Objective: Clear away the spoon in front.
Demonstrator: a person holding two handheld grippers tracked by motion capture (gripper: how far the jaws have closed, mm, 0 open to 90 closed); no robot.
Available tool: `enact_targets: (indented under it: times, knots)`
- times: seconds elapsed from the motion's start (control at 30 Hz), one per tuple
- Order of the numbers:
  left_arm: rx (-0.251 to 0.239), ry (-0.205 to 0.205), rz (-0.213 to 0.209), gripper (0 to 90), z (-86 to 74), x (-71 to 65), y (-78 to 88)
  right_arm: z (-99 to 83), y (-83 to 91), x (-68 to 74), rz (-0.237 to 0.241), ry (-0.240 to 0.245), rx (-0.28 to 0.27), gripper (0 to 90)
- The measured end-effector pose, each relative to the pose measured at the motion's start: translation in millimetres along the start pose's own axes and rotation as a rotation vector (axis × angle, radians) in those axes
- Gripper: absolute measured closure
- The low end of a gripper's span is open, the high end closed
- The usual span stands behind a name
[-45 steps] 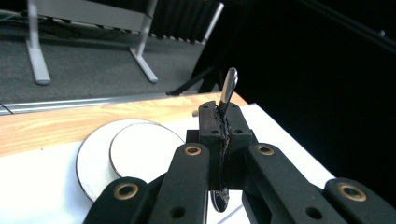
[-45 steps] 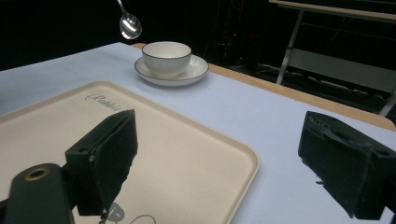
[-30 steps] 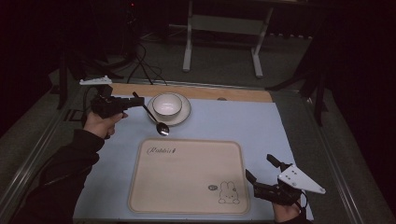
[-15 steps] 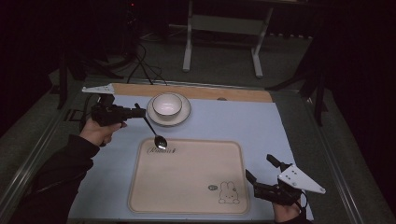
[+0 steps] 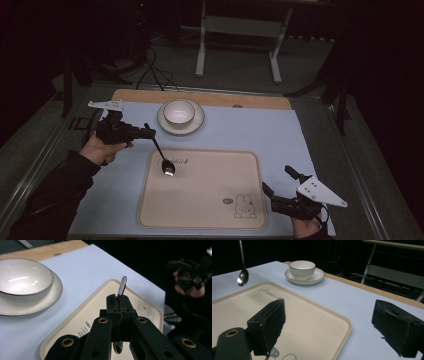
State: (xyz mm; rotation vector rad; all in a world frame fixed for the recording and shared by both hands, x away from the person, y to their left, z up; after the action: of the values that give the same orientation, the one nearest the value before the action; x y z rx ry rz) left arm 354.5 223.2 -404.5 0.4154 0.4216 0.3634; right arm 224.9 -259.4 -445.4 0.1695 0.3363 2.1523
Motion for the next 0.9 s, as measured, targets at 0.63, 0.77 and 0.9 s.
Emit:
enact_targets:
  times: [0.63,0.77,0.9]
  knots:
    - [0.155,-0.042,-0.147,89.4,-22.5,-14.9,-35.5,-0.1,-0.2,0.4,0.002,0.002,0.001,13.1]
    - [0.203,-0.052,-0.172,89.4,-28.4,-16.7,-42.8,0.1,0.6,-0.2,-0.008,0.000,-0.006,12.9]
    - [0.242,-0.059,-0.189,89.4,-32.0,-17.5,-48.4,0.0,0.7,-0.5,-0.011,-0.001,-0.007,12.6]
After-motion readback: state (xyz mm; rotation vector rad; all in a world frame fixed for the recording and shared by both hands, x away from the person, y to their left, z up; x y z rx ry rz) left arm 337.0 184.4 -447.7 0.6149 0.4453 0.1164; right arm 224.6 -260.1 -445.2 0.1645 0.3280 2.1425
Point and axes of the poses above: each handheld gripper's, and its own axes: y roughly backward along the jaws, z roughly out of its top, x roughly to its left, the point moved 2 cm from there along -y, roughly forward along the jaws, and after that the axes turned 4 degrees about -y, right-handed, at the moved point
